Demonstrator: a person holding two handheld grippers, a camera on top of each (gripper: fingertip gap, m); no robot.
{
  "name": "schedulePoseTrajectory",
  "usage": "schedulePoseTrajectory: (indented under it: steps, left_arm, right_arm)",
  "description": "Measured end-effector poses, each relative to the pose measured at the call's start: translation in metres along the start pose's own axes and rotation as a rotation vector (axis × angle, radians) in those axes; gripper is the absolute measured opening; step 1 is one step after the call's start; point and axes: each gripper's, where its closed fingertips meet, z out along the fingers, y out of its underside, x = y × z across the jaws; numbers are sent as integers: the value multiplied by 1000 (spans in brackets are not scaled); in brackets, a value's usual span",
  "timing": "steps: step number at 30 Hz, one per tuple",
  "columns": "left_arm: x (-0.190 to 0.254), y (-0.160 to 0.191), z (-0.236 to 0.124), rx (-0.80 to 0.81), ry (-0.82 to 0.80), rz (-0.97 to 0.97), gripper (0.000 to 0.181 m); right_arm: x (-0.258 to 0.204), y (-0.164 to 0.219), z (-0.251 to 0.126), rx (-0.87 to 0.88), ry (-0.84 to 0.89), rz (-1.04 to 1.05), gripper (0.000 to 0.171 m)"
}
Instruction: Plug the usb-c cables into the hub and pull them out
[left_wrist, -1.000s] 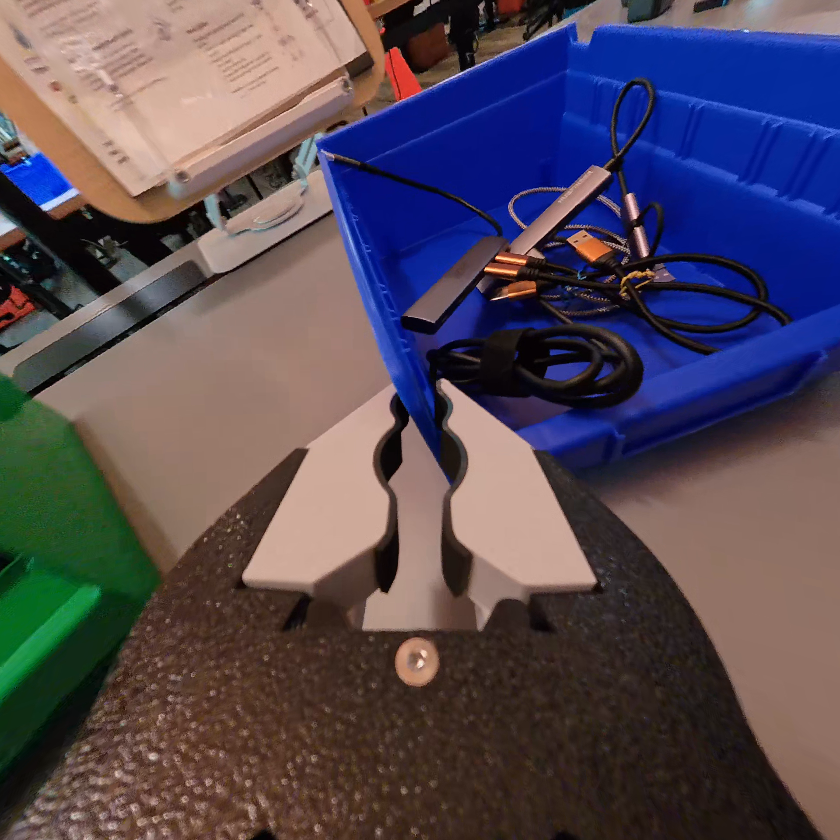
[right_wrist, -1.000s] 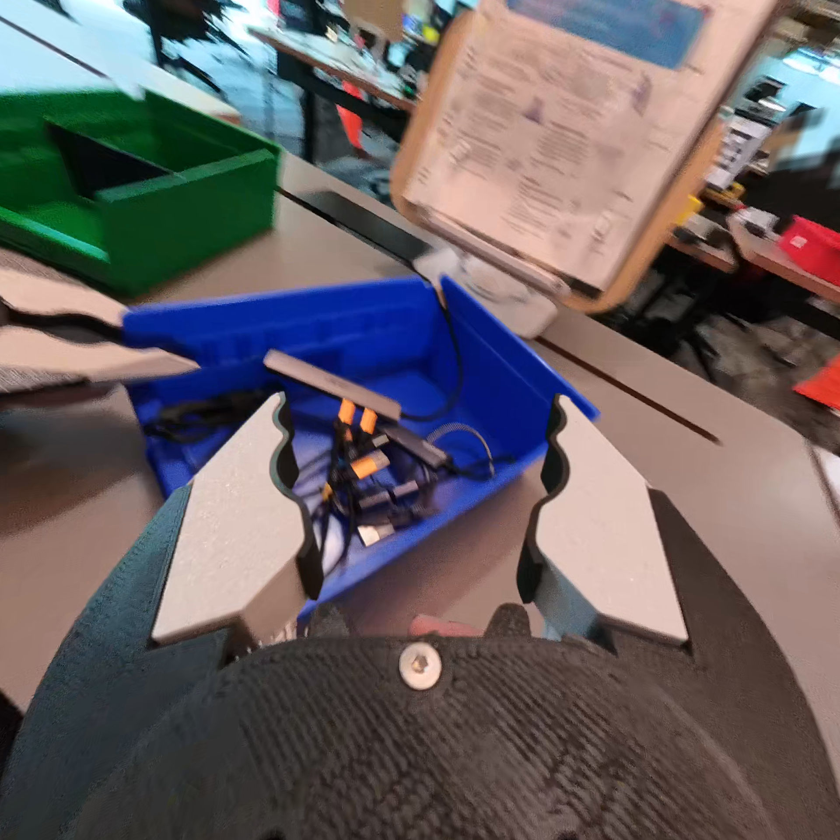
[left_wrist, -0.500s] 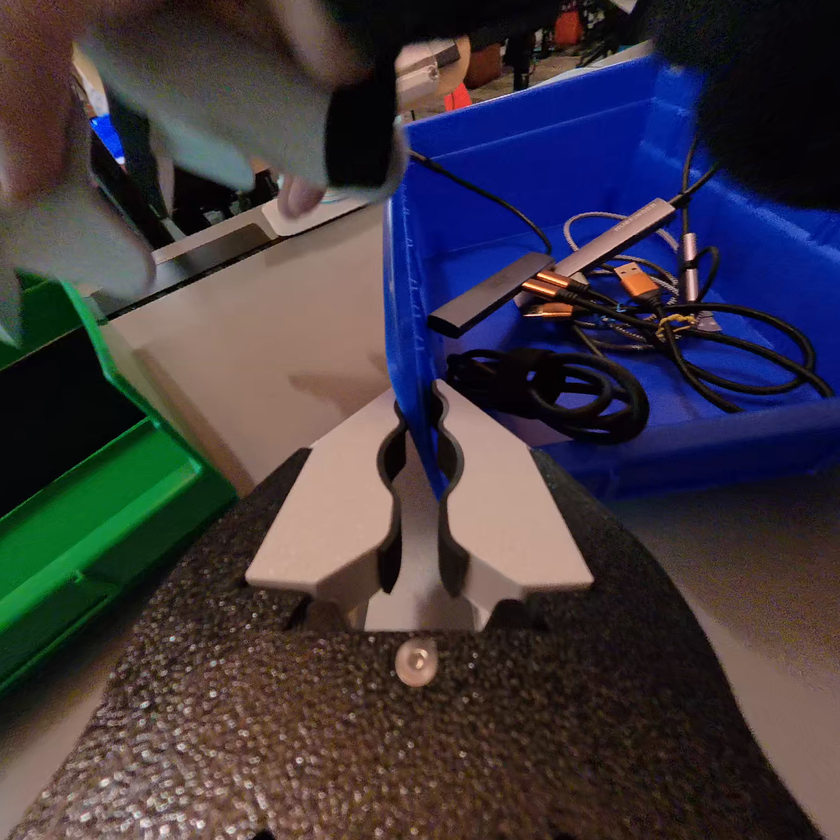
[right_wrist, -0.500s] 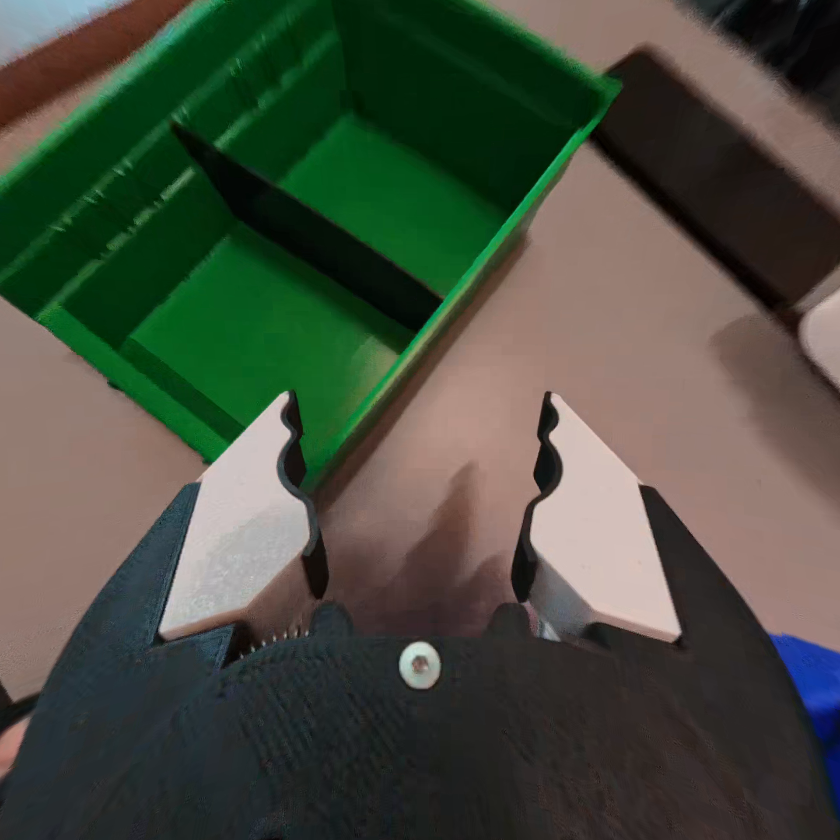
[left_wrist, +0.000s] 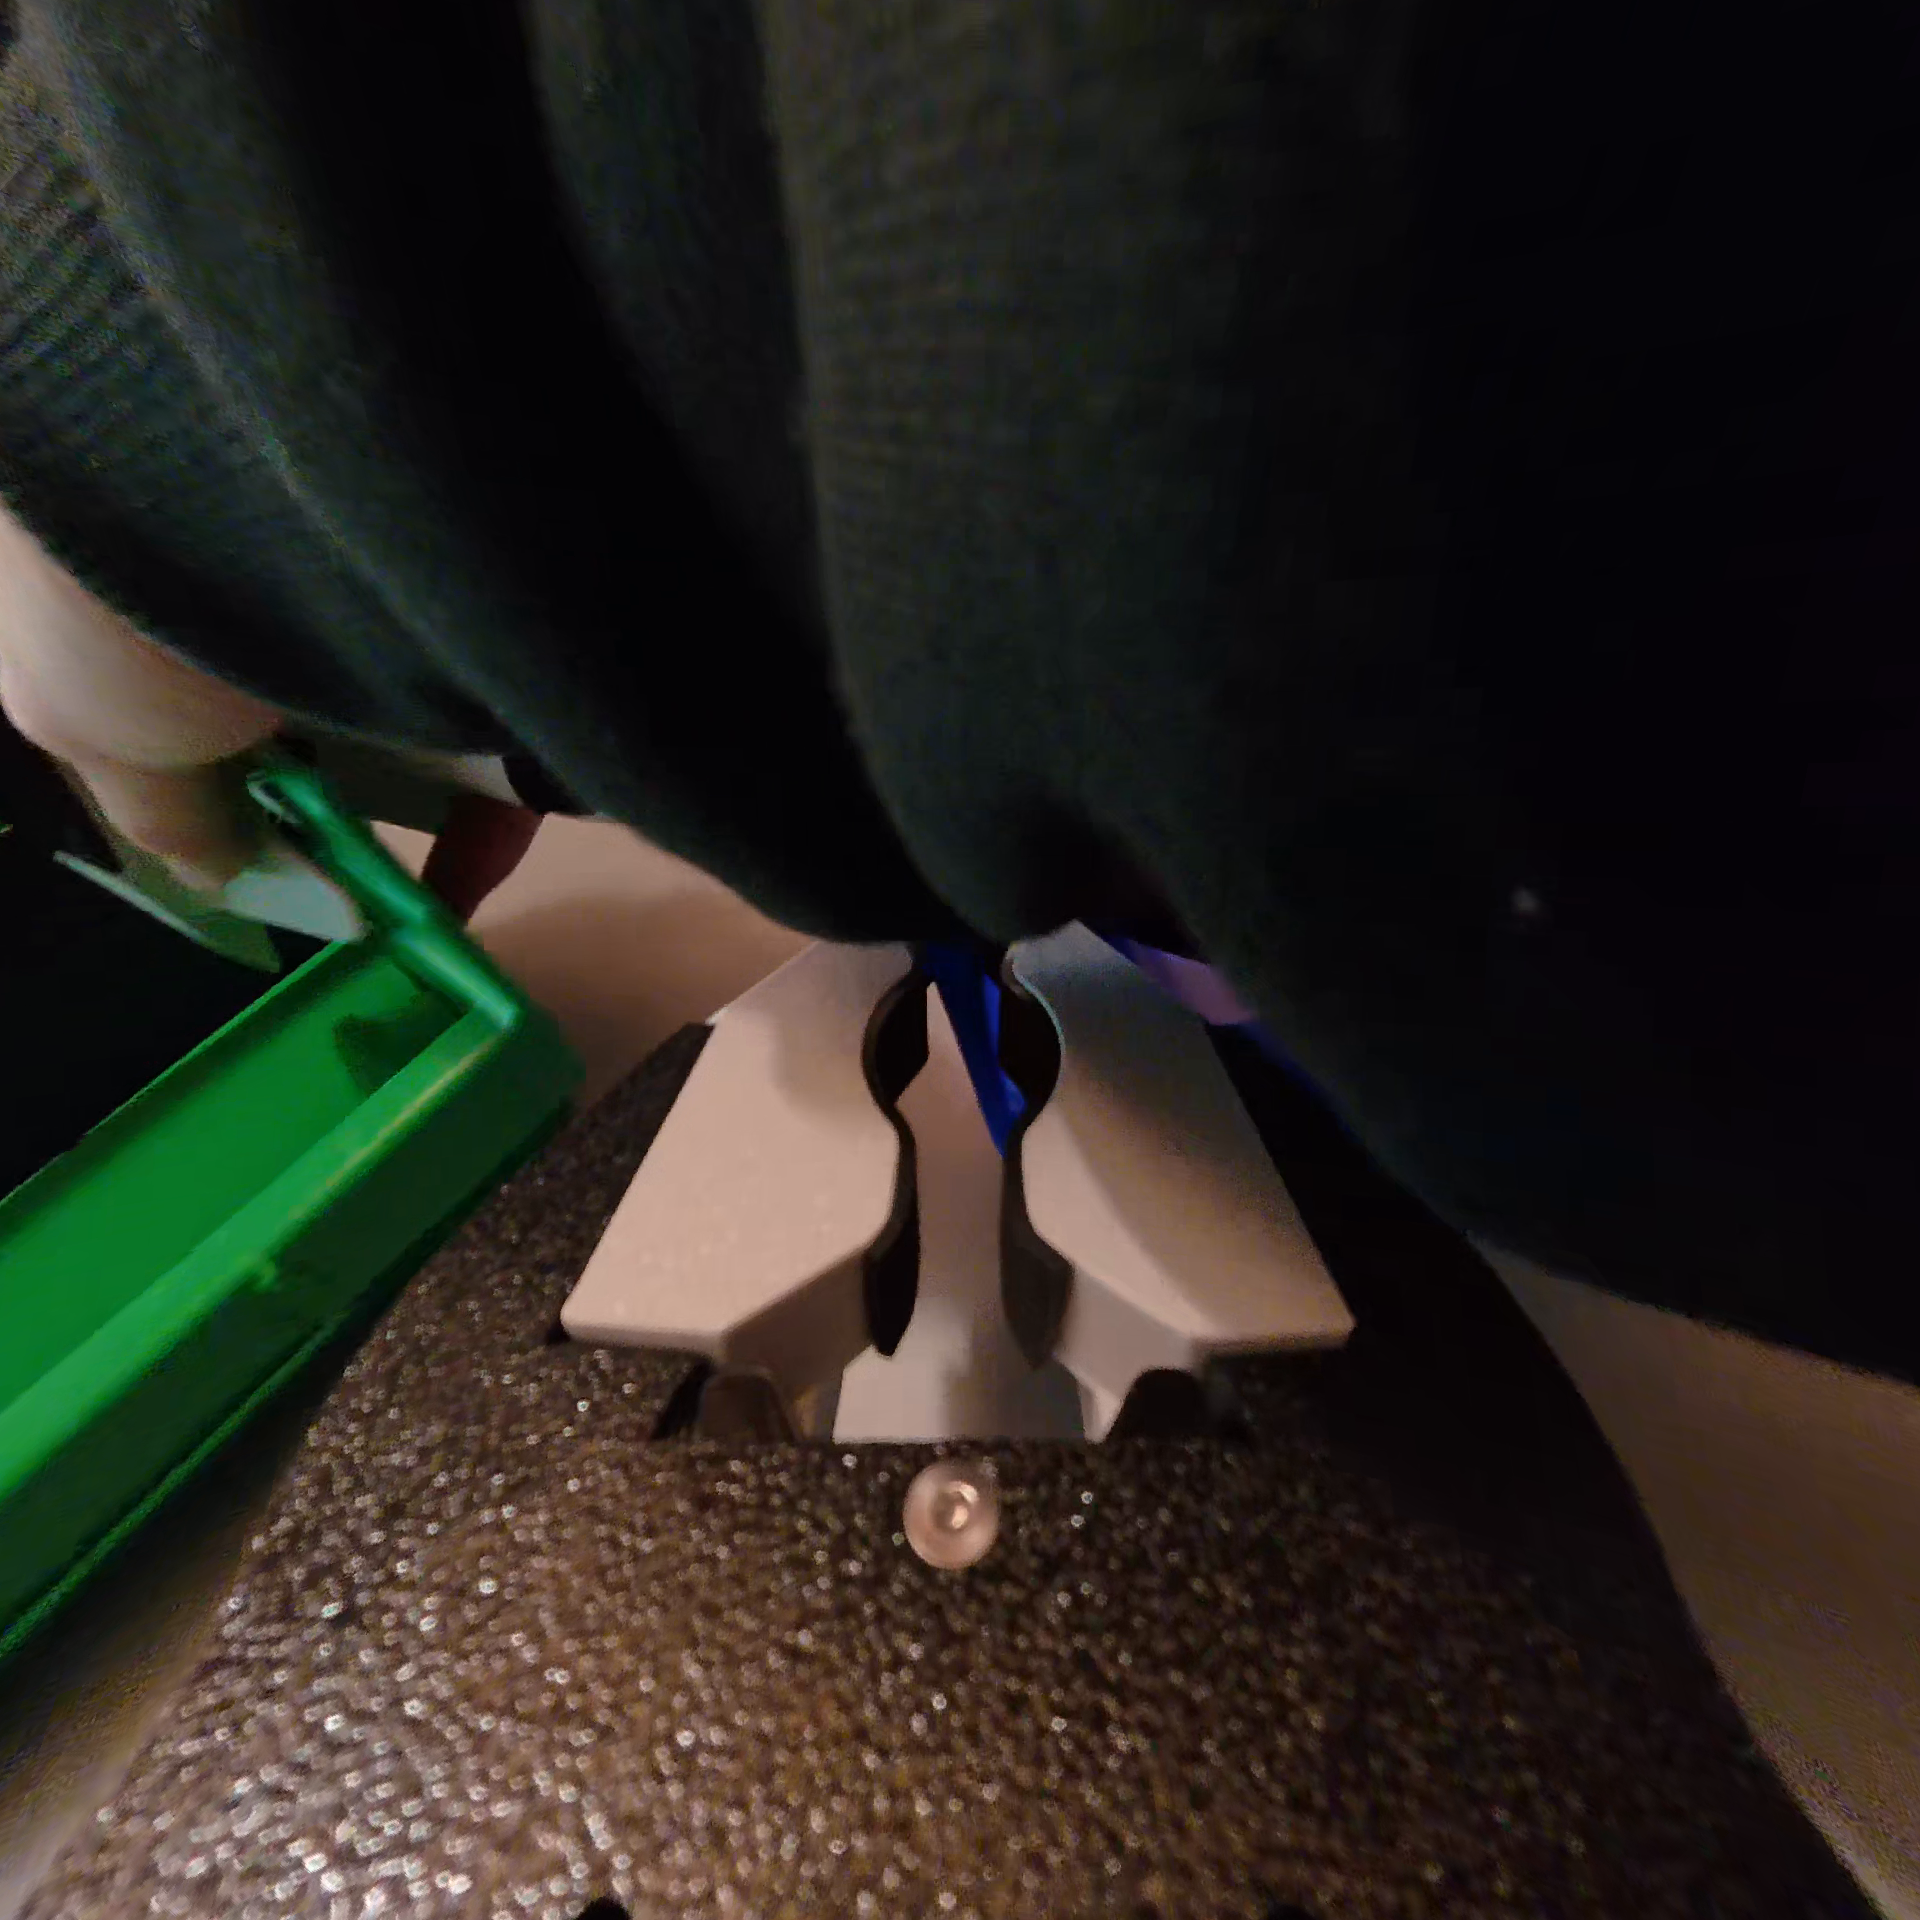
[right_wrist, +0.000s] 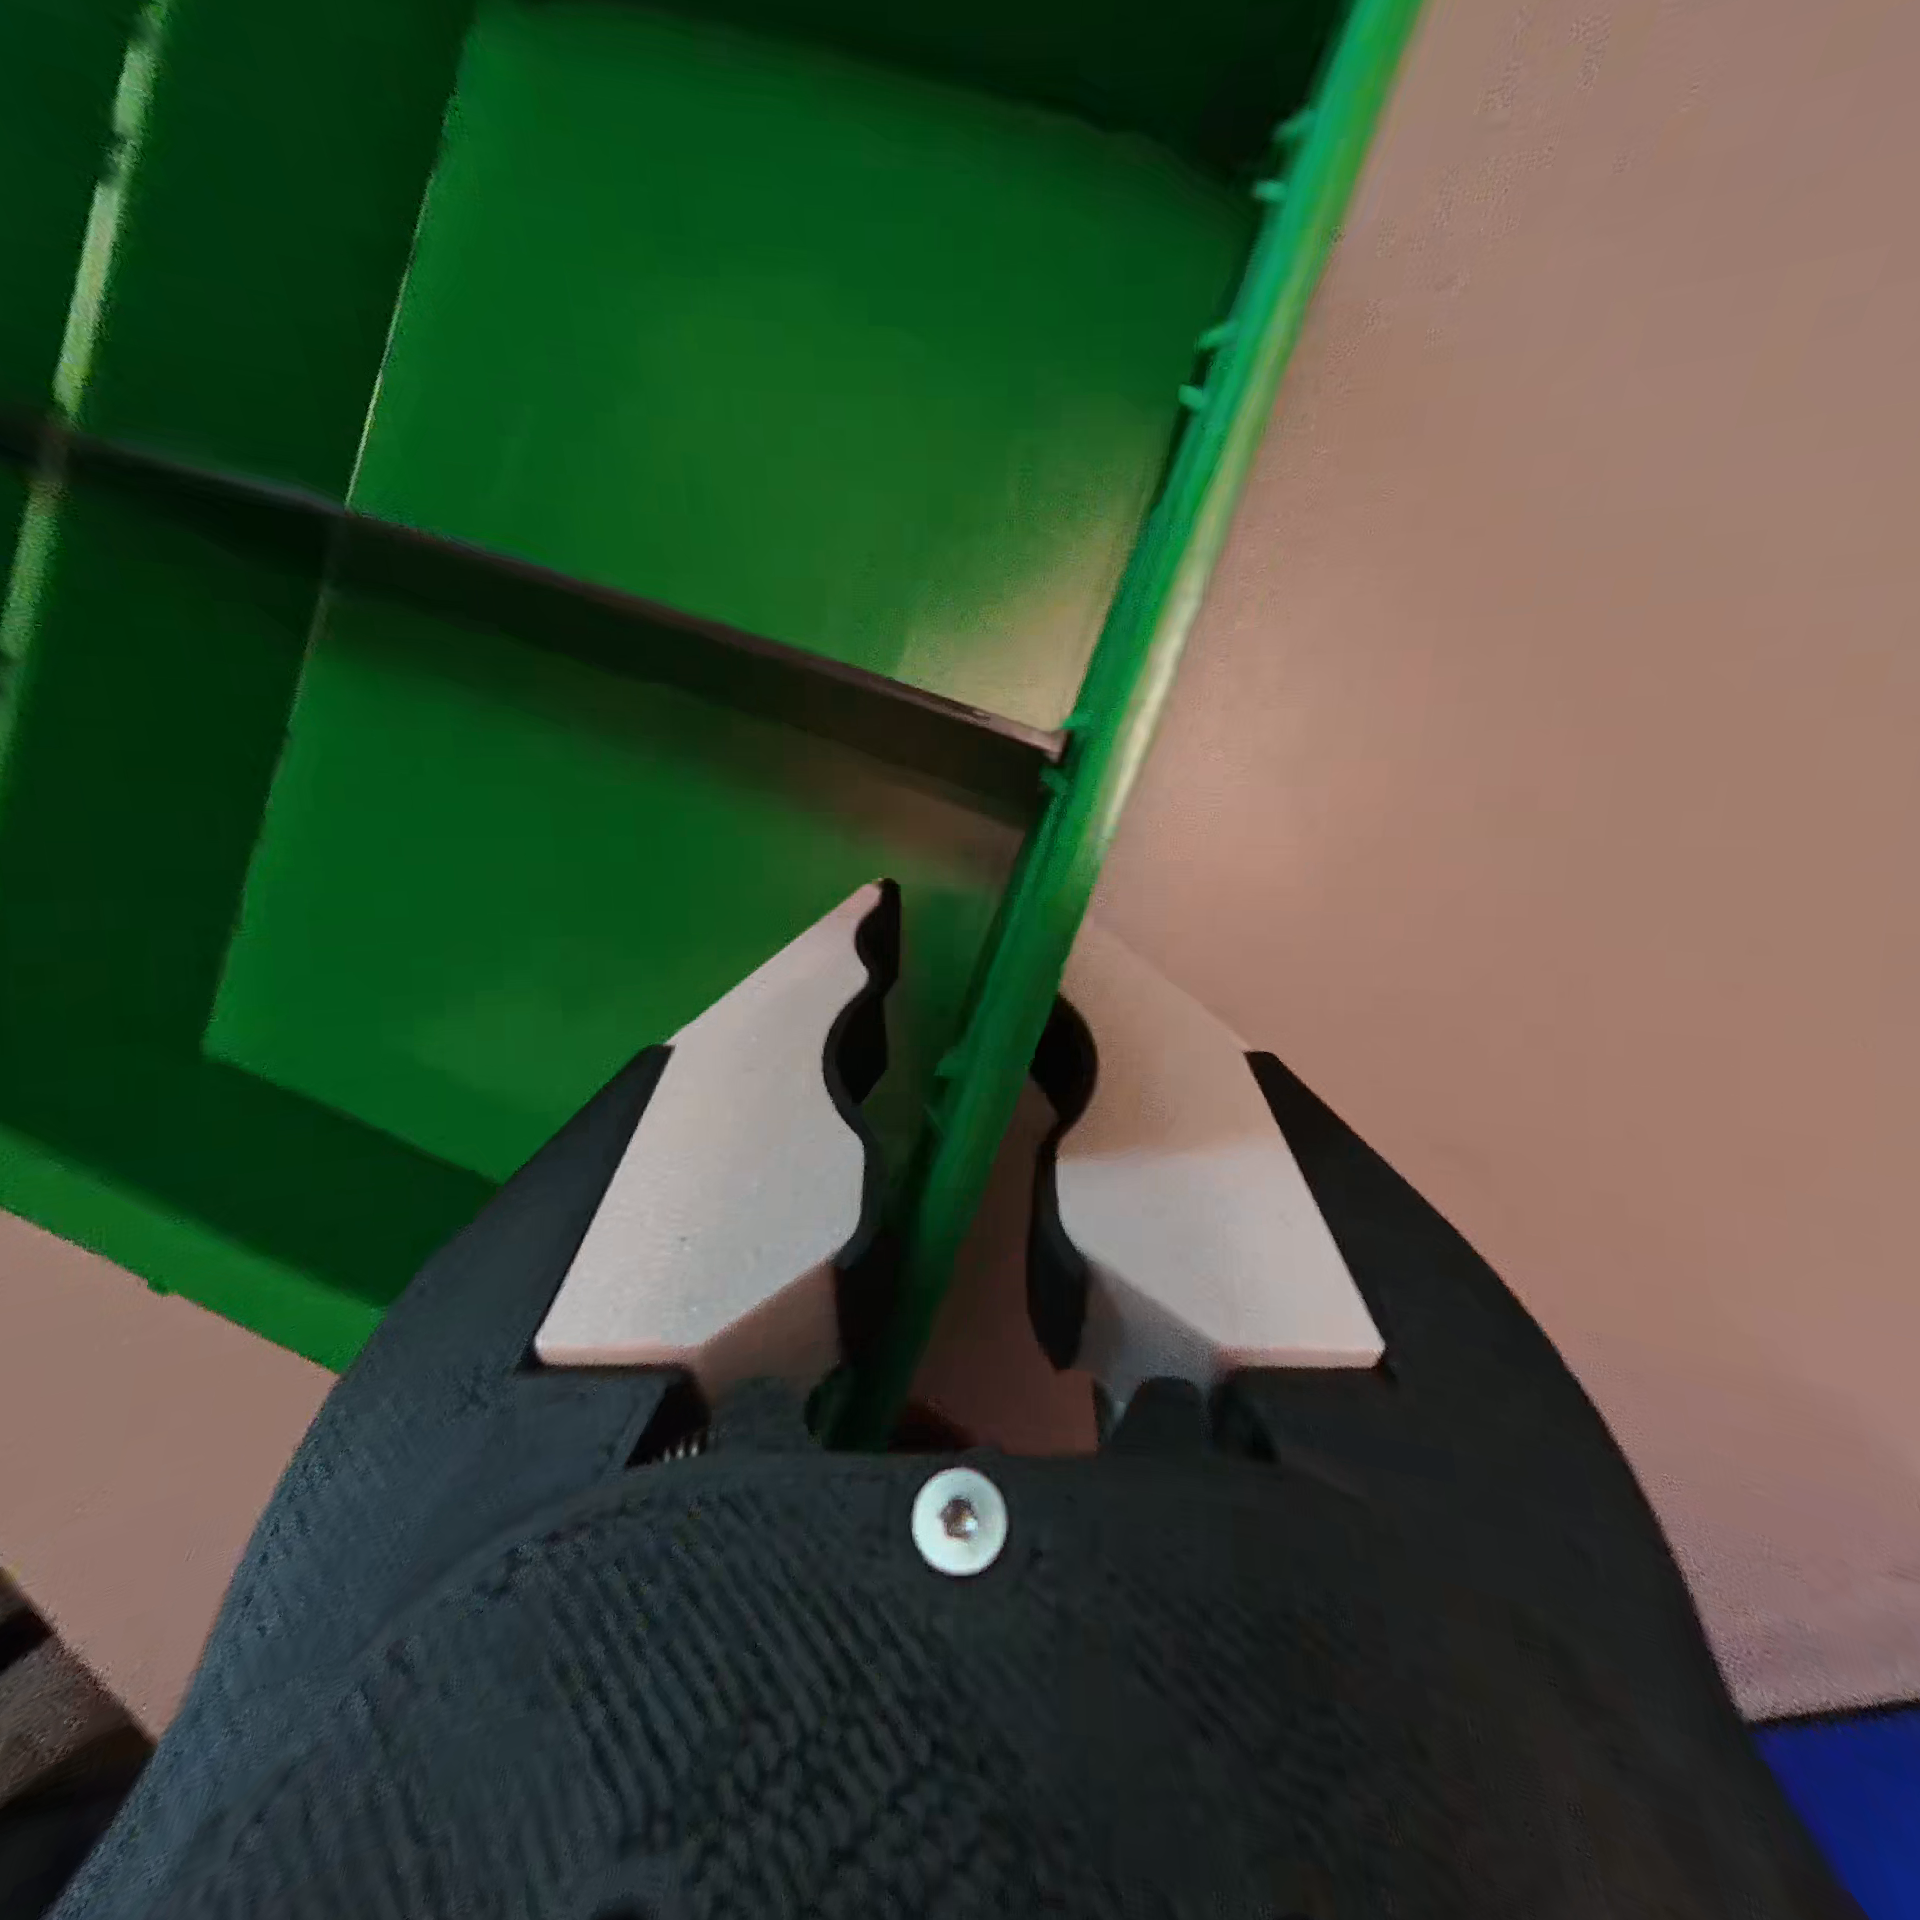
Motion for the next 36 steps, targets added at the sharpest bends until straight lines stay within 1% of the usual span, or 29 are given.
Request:
schedulePoseTrajectory:
  steps: [3,5,7,10,12,15,17,20,22,24,27,30,33,36]
  left_arm:
    - [-1,0,0,0,-2,6,3]
    - [-2,1,0,-1,-5,14,3]
    - [-3,1,0,0,-6,25,3]
    - [-6,2,0,-1,-9,27,3]
    - [-9,3,-1,-3,-5,21,3]
    - [-23,7,-4,-7,-13,2,4]
    - [-38,11,-8,-12,-18,-43,3]
    - [-70,20,-20,-31,-41,-131,2]
    - [-93,28,-30,-51,-67,-182,1]
    - [-117,37,-43,-63,-110,-229,1]
    - [-152,50,-62,-69,-187,-282,0]
    - [-182,62,-81,-69,-273,-333,0]
    - [-206,72,-98,-68,-351,-362,0]
    - [-225,81,-112,-63,-426,-392,0]
  right_arm:
    - [7,0,-14,-24,-11,-49,18]
    - [18,-7,-34,-22,28,-85,18]
    - [34,-17,-63,3,44,-101,18]
    - [68,-33,-123,93,33,-70,17]
    - [101,-35,-170,172,41,-23,17]
    - [159,-15,-244,265,74,44,18]
    - [198,15,-288,302,106,79,18]
    - [253,81,-338,320,167,143,17]
    - [284,129,-360,335,242,192,17]
    - [309,178,-371,325,299,254,17]
    - [338,249,-370,279,328,350,17]
    - [361,307,-358,233,351,431,17]
    - [376,351,-344,180,343,495,17]
    - [388,376,-332,138,338,514,17]
